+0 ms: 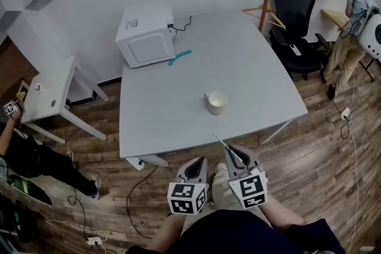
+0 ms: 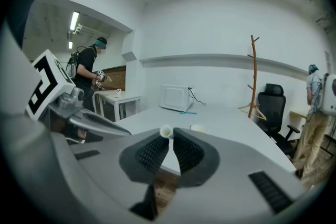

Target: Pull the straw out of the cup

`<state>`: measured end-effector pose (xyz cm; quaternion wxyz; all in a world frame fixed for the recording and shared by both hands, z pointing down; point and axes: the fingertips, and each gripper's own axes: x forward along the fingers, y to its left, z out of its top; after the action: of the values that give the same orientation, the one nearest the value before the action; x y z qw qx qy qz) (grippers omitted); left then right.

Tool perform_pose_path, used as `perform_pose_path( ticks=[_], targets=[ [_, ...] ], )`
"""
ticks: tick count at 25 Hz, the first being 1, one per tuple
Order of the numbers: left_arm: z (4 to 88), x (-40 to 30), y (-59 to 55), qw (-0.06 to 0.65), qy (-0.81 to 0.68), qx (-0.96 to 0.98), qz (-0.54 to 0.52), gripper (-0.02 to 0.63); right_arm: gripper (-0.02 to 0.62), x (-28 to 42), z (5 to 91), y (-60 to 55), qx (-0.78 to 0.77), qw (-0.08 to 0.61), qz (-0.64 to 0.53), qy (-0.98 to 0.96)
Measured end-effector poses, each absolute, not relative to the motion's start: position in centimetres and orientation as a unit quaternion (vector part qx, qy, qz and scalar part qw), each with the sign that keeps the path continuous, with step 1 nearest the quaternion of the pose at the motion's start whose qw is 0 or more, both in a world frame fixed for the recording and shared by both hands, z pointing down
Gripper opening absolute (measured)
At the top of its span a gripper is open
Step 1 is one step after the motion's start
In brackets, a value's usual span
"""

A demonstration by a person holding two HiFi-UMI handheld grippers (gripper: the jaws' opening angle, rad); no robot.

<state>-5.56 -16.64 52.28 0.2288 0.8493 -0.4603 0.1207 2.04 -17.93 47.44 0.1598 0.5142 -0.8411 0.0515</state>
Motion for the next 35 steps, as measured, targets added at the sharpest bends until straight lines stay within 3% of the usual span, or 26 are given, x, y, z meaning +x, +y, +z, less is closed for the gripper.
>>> perform_pose_path(
  ticks=[35],
  targets=[
    [51.9, -7.4, -11.9, 0.226, -0.474, 0.844, 0.107, 0.017, 0.043, -0.1, 46.7, -12.7, 0.499, 0.139, 0.047, -0.854]
  ],
)
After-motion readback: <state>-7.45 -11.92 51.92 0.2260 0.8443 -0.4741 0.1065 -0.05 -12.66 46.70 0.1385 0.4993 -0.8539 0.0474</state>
